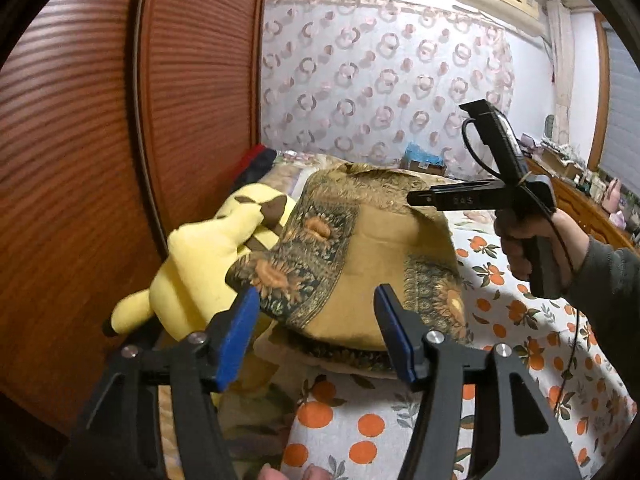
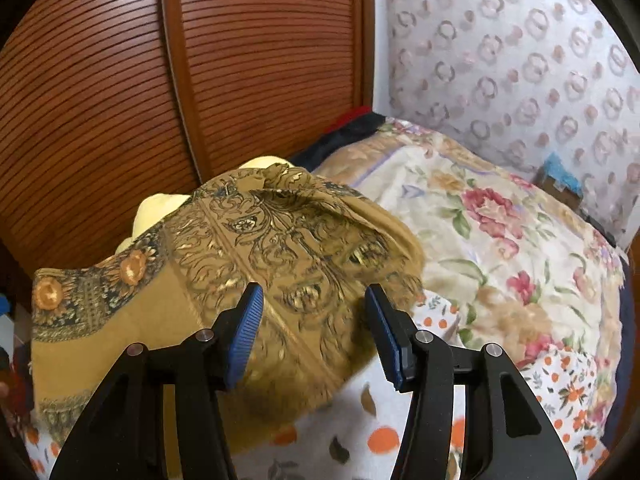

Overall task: Fold small clothes
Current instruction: 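Lower the folded shirt beside the yellow plush toy and open both grippers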

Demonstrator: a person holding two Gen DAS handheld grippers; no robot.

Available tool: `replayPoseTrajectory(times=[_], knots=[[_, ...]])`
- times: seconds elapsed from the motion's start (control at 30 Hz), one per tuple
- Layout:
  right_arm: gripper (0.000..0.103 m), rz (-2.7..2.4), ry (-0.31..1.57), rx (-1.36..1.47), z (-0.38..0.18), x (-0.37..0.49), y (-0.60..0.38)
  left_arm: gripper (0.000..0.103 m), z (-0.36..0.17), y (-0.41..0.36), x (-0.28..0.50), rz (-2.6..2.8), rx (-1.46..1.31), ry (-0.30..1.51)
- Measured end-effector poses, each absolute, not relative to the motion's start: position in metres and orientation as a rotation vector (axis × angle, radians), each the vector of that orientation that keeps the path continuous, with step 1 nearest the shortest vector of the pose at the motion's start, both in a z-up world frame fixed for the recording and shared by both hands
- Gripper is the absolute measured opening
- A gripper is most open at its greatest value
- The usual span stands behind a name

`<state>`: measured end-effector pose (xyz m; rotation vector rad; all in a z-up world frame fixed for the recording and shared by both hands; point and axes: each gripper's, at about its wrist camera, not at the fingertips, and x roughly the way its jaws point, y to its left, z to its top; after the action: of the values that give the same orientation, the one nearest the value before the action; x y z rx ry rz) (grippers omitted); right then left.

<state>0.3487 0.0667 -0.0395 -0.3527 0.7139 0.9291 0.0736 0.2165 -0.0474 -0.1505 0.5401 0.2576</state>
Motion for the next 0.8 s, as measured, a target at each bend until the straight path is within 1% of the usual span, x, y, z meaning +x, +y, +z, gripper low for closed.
replayPoseTrajectory(times=[0.33,0.8], knots=[[0.054,0.901,0.63,-0.302,-0.004,0.277,-0.017,0.059,-0.025,0.18,0.064,0.172,-0.128,0.509],[0.054,0.749,0.563,-0.219,0.019,0.165,-0.148,0.059,-0.023,0.099,0.058,0.063,-0.067,0.536]])
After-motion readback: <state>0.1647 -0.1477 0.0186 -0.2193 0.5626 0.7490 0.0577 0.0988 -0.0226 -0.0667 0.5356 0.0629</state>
